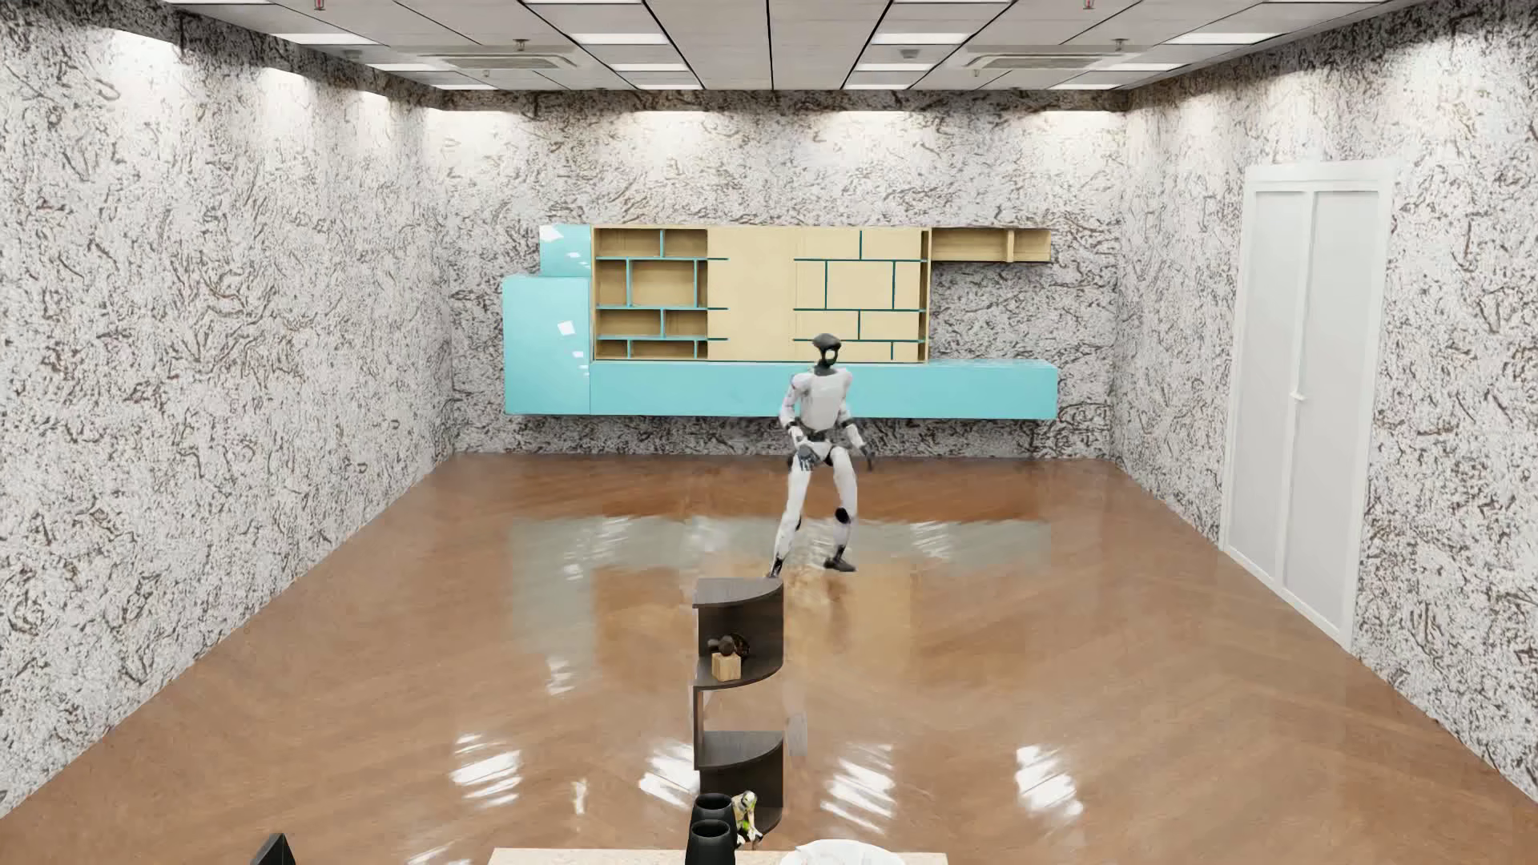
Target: Walk towards the shelves
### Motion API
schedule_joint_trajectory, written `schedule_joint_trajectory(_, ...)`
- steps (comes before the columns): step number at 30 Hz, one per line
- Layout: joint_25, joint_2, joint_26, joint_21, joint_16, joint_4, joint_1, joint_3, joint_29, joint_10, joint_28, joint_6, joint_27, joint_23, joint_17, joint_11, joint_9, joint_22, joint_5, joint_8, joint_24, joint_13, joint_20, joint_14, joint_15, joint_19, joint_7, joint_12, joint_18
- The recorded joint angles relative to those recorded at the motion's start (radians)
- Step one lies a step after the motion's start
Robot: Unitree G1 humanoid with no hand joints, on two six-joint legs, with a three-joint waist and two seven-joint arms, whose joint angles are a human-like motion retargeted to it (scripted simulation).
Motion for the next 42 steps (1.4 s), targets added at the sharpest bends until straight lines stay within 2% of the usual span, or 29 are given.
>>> schedule_joint_trajectory(2,-0.018,0.038,0.049,0.042,0.035,-0.019,0.082,-0.005,0.053,-0.130,-0.043,-0.010,0.000,0.087,0.003,0.078,-0.010,0.085,0.019,-0.087,-0.002,-0.029,0.016,0.056,-0.089,-0.069,0.015,0.029,0.000)
schedule_joint_trajectory(4,0.057,0.132,0.069,0.021,0.074,-0.026,0.163,-0.007,0.054,-0.263,-0.088,-0.021,0.033,0.192,0.048,-0.014,-0.023,0.134,0.014,-0.207,0.013,-0.056,0.030,0.114,-0.088,-0.077,0.013,0.054,-0.011)
schedule_joint_trajectory(7,0.184,0.212,0.079,-0.009,0.069,-0.019,0.215,-0.009,0.013,-0.339,-0.071,-0.021,0.133,0.460,0.068,-0.076,-0.036,0.149,0.034,-0.254,-0.003,-0.122,0.090,0.143,-0.106,-0.054,-0.016,0.063,-0.034)
schedule_joint_trajectory(8,0.199,0.216,0.073,0.009,0.053,-0.010,0.209,-0.008,0.031,-0.335,-0.064,-0.017,0.169,0.568,0.052,-0.074,-0.040,0.143,0.040,-0.267,-0.014,-0.149,0.106,0.140,-0.120,-0.063,-0.027,0.057,-0.043)
schedule_joint_trajectory(10,0.181,0.186,0.043,0.090,0.024,0.014,0.196,-0.005,0.140,-0.327,-0.074,-0.009,0.206,0.740,-0.003,-0.012,-0.045,0.122,0.048,-0.268,-0.021,-0.184,0.097,0.129,-0.176,-0.092,-0.038,0.038,-0.067)
schedule_joint_trajectory(12,0.153,0.102,-0.003,0.154,0.003,0.047,0.190,-0.003,0.254,-0.310,-0.081,-0.004,0.173,0.790,-0.072,0.142,-0.043,0.093,0.035,-0.252,-0.012,-0.189,0.063,0.099,-0.250,-0.124,-0.019,0.029,-0.098)
schedule_joint_trajectory(13,0.151,0.058,-0.022,0.154,-0.007,0.070,0.189,-0.004,0.272,-0.292,-0.076,-0.006,0.151,0.765,-0.103,0.226,-0.042,0.078,0.024,-0.262,-0.011,-0.187,0.053,0.080,-0.281,-0.141,0.002,0.028,-0.114)
schedule_joint_trajectory(15,0.156,0.020,-0.032,0.111,-0.016,0.130,0.196,-0.013,0.212,-0.246,-0.065,-0.014,0.118,0.643,-0.135,0.320,-0.041,0.047,0.035,-0.311,-0.020,-0.187,0.042,0.057,-0.351,-0.195,0.059,0.037,-0.133)
schedule_joint_trajectory(17,0.155,0.027,-0.023,0.068,-0.006,0.222,0.173,-0.028,0.117,-0.109,-0.055,-0.017,0.085,0.475,-0.129,0.303,-0.039,0.019,0.148,-0.265,-0.030,-0.210,0.060,0.115,-0.434,-0.212,0.099,0.072,-0.125)
schedule_joint_trajectory(18,0.150,0.041,-0.015,0.064,-0.006,0.280,0.127,-0.026,0.087,0.019,-0.043,-0.015,0.067,0.392,-0.121,0.275,-0.035,0.006,0.214,-0.240,-0.037,-0.231,0.084,0.206,-0.454,-0.226,0.112,0.095,-0.063)
schedule_joint_trajectory(19,0.142,0.064,-0.007,0.075,-0.014,0.333,0.057,-0.015,0.076,0.170,-0.031,-0.011,0.048,0.314,-0.118,0.236,-0.029,-0.003,0.275,-0.217,-0.046,-0.254,0.109,0.316,-0.462,-0.241,0.132,0.119,0.109)
schedule_joint_trajectory(20,0.136,0.096,-0.001,0.097,-0.023,0.357,-0.030,0.004,0.082,0.321,-0.026,-0.007,0.027,0.244,-0.123,0.189,-0.022,-0.010,0.331,-0.192,-0.050,-0.279,0.126,0.339,-0.464,-0.250,0.150,0.143,0.243)
schedule_joint_trajectory(21,0.133,0.138,-0.002,0.128,-0.032,0.274,-0.148,0.030,0.092,0.471,-0.033,-0.007,0.009,0.185,-0.137,0.130,-0.014,-0.015,0.378,-0.157,-0.049,-0.309,0.134,0.275,-0.461,-0.256,0.079,0.168,0.275)
schedule_joint_trajectory(22,0.137,0.187,-0.007,0.164,-0.046,0.155,-0.264,0.052,0.099,0.570,-0.047,-0.011,-0.002,0.145,-0.158,0.063,-0.010,-0.022,0.413,-0.122,-0.048,-0.349,0.140,0.238,-0.454,-0.261,0.031,0.194,0.208)
schedule_joint_trajectory(23,0.144,0.236,-0.011,0.206,-0.063,0.054,-0.359,0.066,0.104,0.586,-0.065,-0.017,-0.002,0.128,-0.182,0.001,-0.008,-0.029,0.439,-0.090,-0.050,-0.400,0.149,0.212,-0.451,-0.264,0.039,0.222,0.105)
schedule_joint_trajectory(25,0.141,0.332,-0.010,0.311,-0.102,-0.108,-0.504,0.091,0.128,0.418,-0.091,-0.030,0.024,0.157,-0.231,-0.083,-0.004,-0.045,0.471,-0.027,-0.054,-0.534,0.168,0.203,-0.471,-0.267,0.084,0.279,-0.039)
schedule_joint_trajectory(26,0.130,0.381,-0.008,0.368,-0.122,-0.165,-0.547,0.103,0.132,0.257,-0.093,-0.036,0.044,0.199,-0.242,-0.107,-0.001,-0.050,0.481,0.009,-0.050,-0.613,0.176,0.220,-0.491,-0.269,0.091,0.307,-0.077)
schedule_joint_trajectory(27,0.124,0.431,-0.002,0.421,-0.143,-0.202,-0.565,0.115,0.117,0.071,-0.090,-0.042,0.068,0.264,-0.235,-0.124,0.003,-0.048,0.486,0.048,-0.043,-0.687,0.184,0.245,-0.504,-0.269,0.088,0.333,-0.077)
schedule_joint_trajectory(28,0.135,0.484,0.009,0.463,-0.162,-0.218,-0.559,0.129,0.090,-0.089,-0.090,-0.048,0.096,0.355,-0.208,-0.131,0.006,-0.037,0.486,0.084,-0.030,-0.746,0.193,0.269,-0.501,-0.267,0.076,0.360,-0.050)
schedule_joint_trajectory(29,0.162,0.534,0.027,0.493,-0.177,-0.216,-0.542,0.143,0.064,-0.153,-0.099,-0.054,0.128,0.466,-0.165,-0.111,0.010,-0.019,0.480,0.115,-0.012,-0.781,0.201,0.296,-0.466,-0.261,0.070,0.386,0.018)
schedule_joint_trajectory(30,0.200,0.565,0.047,0.509,-0.190,-0.207,-0.527,0.155,0.045,-0.108,-0.115,-0.061,0.164,0.583,-0.121,-0.052,0.015,0.006,0.465,0.146,0.009,-0.790,0.210,0.355,-0.383,-0.253,0.070,0.406,0.110)
schedule_joint_trajectory(31,0.240,0.559,0.068,0.515,-0.197,-0.190,-0.506,0.163,0.033,-0.019,-0.132,-0.067,0.201,0.688,-0.087,0.069,0.022,0.033,0.447,0.172,0.027,-0.772,0.221,0.369,-0.235,-0.217,0.078,0.414,0.183)
schedule_joint_trajectory(33,0.306,0.410,0.105,0.527,-0.182,-0.179,-0.430,0.170,0.026,0.112,-0.163,-0.075,0.239,0.825,-0.066,0.476,0.039,0.087,0.398,0.176,0.064,-0.663,0.231,0.250,0.118,-0.049,0.083,0.381,0.230)
schedule_joint_trajectory(34,0.328,0.287,0.107,0.547,-0.165,-0.185,-0.365,0.166,0.042,0.115,-0.178,-0.078,0.236,0.868,-0.070,0.674,0.045,0.099,0.353,0.158,0.085,-0.592,0.223,0.190,0.153,-0.028,0.080,0.347,0.228)
schedule_joint_trajectory(35,0.346,0.155,0.091,0.570,-0.149,-0.193,-0.284,0.154,0.070,0.086,-0.178,-0.079,0.228,0.899,-0.074,0.811,0.048,0.090,0.308,0.145,0.099,-0.522,0.217,0.143,0.087,-0.082,0.078,0.314,0.213)
schedule_joint_trajectory(37,0.392,-0.087,0.043,0.575,-0.142,-0.207,-0.102,0.114,0.123,-0.026,-0.101,-0.078,0.226,0.908,-0.089,0.841,0.042,0.025,0.240,0.103,0.075,-0.362,0.232,0.082,-0.009,-0.170,0.064,0.252,0.170)
schedule_joint_trajectory(39,0.457,-0.245,-0.041,0.508,-0.130,-0.224,0.073,0.067,0.144,-0.122,-0.022,-0.068,0.224,0.864,-0.121,0.601,0.024,-0.033,0.232,0.069,0.001,-0.174,0.229,0.024,-0.036,-0.187,0.034,0.211,0.145)
schedule_joint_trajectory(40,0.485,-0.290,-0.090,0.450,-0.109,-0.235,0.152,0.045,0.148,-0.150,-0.015,-0.064,0.215,0.822,-0.144,0.412,0.013,-0.048,0.235,0.068,-0.024,-0.069,0.204,-0.009,-0.027,-0.164,0.017,0.188,0.141)
schedule_joint_trajectory(42,0.504,-0.298,-0.142,0.279,-0.048,-0.241,0.312,0.004,0.114,-0.205,-0.035,-0.063,0.202,0.706,-0.150,-0.044,-0.011,-0.081,0.225,0.083,-0.029,0.147,0.129,-0.076,0.019,-0.148,-0.024,0.118,0.122)
